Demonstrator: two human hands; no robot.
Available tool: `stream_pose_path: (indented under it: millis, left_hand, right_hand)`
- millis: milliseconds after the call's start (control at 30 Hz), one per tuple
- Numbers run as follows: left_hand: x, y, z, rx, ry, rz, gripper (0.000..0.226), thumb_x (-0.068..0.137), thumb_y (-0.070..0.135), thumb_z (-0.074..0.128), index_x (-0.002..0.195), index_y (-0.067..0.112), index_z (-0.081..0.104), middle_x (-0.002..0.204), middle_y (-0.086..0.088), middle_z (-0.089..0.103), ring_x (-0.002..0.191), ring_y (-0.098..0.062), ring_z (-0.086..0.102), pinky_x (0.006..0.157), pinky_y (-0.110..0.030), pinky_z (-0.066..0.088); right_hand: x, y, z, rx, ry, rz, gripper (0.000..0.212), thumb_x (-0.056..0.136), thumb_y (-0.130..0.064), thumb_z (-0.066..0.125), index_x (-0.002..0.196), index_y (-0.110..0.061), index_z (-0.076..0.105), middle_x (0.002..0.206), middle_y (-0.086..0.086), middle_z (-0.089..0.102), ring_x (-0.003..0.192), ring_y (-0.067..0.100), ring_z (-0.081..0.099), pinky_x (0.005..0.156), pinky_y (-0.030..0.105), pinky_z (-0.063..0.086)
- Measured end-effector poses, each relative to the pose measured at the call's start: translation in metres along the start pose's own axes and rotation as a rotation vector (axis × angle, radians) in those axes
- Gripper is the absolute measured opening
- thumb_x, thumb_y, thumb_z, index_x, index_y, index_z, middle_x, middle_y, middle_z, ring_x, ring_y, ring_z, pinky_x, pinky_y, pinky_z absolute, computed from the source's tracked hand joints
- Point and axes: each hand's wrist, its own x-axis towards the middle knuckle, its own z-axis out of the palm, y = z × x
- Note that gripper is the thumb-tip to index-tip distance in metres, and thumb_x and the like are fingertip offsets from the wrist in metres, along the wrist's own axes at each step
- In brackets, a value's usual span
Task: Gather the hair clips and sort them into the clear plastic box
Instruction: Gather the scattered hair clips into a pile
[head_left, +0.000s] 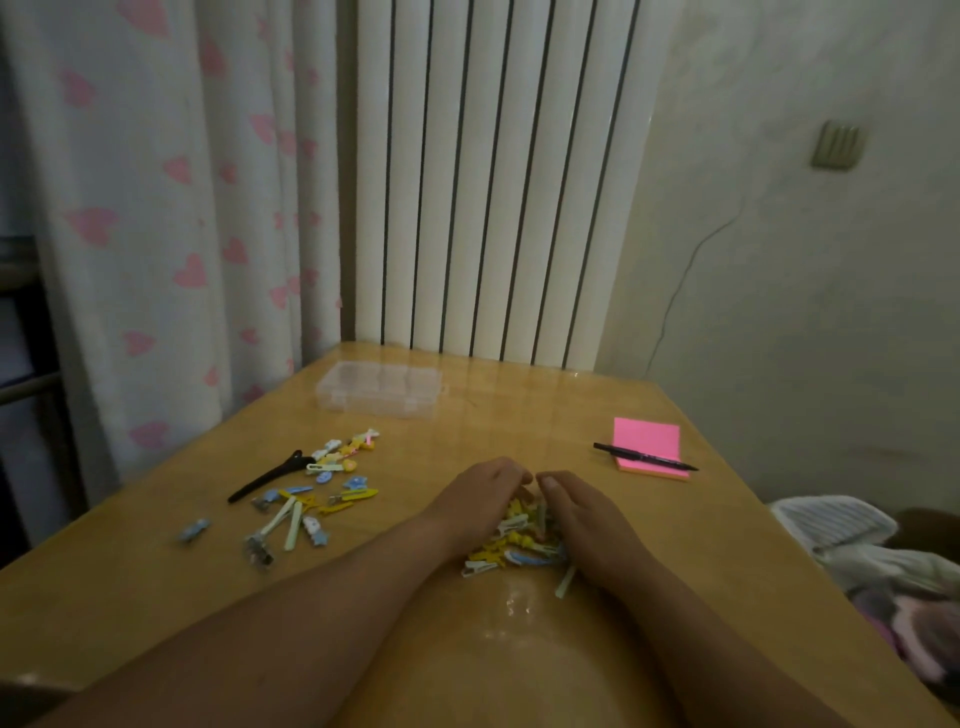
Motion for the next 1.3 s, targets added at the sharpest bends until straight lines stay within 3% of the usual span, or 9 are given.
stream_pose_path:
  millis: [167, 300, 433, 600, 733, 867, 1033, 1167, 1300]
  left_hand:
    - [-0.016, -0.007, 0.009, 0.039, 0.121, 0.026, 0.039, 0.112, 0.041, 0.032, 0.123, 0.019, 0.061, 0.124, -0.006, 0.065, 0.114, -0.028, 0.062, 0.103, -0.048, 0.051]
    - [-0.022, 0.005, 0.021, -0.021, 0.251, -0.032, 0.033, 0.112, 0.042, 0.034, 0.107, 0.018, 0.057, 0.103, -0.008, 0.065, 0.101, -0.033, 0.063, 0.085, -0.043, 0.049]
    - [-0.043, 0.004, -0.002, -0.054, 0.352, 0.000, 0.031, 0.113, 0.041, 0.033, 0.112, 0.022, 0.057, 0.102, -0.001, 0.065, 0.085, -0.004, 0.065, 0.078, -0.033, 0.049]
    - [-0.086, -0.011, -0.039, 0.142, 0.401, 0.074, 0.036, 0.108, 0.031, 0.048, 0.142, 0.023, 0.059, 0.142, 0.002, 0.061, 0.129, -0.018, 0.057, 0.106, -0.035, 0.046]
    - [-0.116, -0.036, -0.072, 0.403, 0.564, 0.091, 0.050, 0.092, 0.037, 0.053, 0.139, 0.022, 0.060, 0.143, 0.001, 0.058, 0.135, -0.021, 0.053, 0.114, -0.044, 0.043]
    - [-0.123, -0.065, -0.123, 0.510, 0.696, -0.080, 0.051, 0.092, 0.044, 0.054, 0.138, 0.023, 0.061, 0.141, 0.000, 0.059, 0.134, -0.025, 0.054, 0.115, -0.045, 0.040]
    - [-0.115, -0.098, -0.166, 0.510, 0.571, -0.380, 0.062, 0.103, 0.055, 0.047, 0.155, 0.021, 0.046, 0.159, -0.007, 0.047, 0.147, -0.030, 0.043, 0.121, -0.047, 0.031]
    - [-0.092, -0.098, -0.160, 0.328, 0.446, -0.273, 0.052, 0.106, 0.051, 0.049, 0.149, 0.021, 0.049, 0.148, -0.006, 0.060, 0.132, -0.031, 0.057, 0.106, -0.041, 0.048]
    - [-0.072, -0.097, -0.162, 0.167, 0.541, -0.168, 0.042, 0.111, 0.042, 0.044, 0.148, 0.024, 0.054, 0.145, -0.005, 0.064, 0.128, -0.026, 0.060, 0.096, -0.036, 0.049]
  right_hand:
    - [-0.010, -0.014, 0.026, 0.027, 0.063, -0.026, 0.033, 0.113, -0.041, 0.036, 0.121, -0.029, 0.066, 0.106, -0.007, 0.069, 0.097, 0.009, 0.064, 0.087, 0.037, 0.051]
    - [-0.004, -0.029, 0.049, 0.169, 0.211, 0.030, 0.033, 0.112, -0.034, 0.037, 0.105, -0.022, 0.067, 0.098, -0.003, 0.069, 0.091, 0.017, 0.065, 0.079, 0.039, 0.052]
    - [-0.007, -0.036, 0.046, 0.145, 0.265, 0.056, 0.035, 0.113, -0.033, 0.037, 0.124, -0.020, 0.067, 0.119, 0.003, 0.069, 0.102, 0.016, 0.059, 0.084, 0.033, 0.041]
    - [-0.023, -0.049, 0.051, -0.154, 0.179, -0.102, 0.039, 0.109, -0.039, 0.046, 0.141, -0.023, 0.062, 0.137, -0.002, 0.067, 0.124, 0.018, 0.062, 0.099, 0.035, 0.048]
    - [-0.030, -0.082, 0.080, -0.314, 0.093, -0.322, 0.039, 0.103, -0.036, 0.058, 0.140, -0.023, 0.064, 0.137, -0.001, 0.067, 0.126, 0.022, 0.061, 0.110, 0.039, 0.046]
    - [-0.025, -0.112, 0.118, -0.441, -0.061, -0.392, 0.050, 0.102, -0.043, 0.053, 0.149, -0.027, 0.054, 0.150, -0.002, 0.057, 0.137, 0.024, 0.053, 0.117, 0.039, 0.038]
    - [-0.008, -0.122, 0.154, -0.456, -0.230, -0.331, 0.066, 0.101, -0.064, 0.044, 0.155, -0.027, 0.044, 0.156, 0.000, 0.051, 0.141, 0.024, 0.050, 0.118, 0.044, 0.038]
    - [0.014, -0.125, 0.163, -0.412, -0.172, -0.289, 0.059, 0.099, -0.062, 0.048, 0.148, -0.028, 0.052, 0.145, -0.002, 0.058, 0.134, 0.022, 0.055, 0.110, 0.043, 0.043]
    - [0.051, -0.122, 0.168, -0.283, -0.120, -0.205, 0.050, 0.106, -0.054, 0.045, 0.142, -0.022, 0.057, 0.140, 0.003, 0.061, 0.128, 0.027, 0.059, 0.104, 0.045, 0.049]
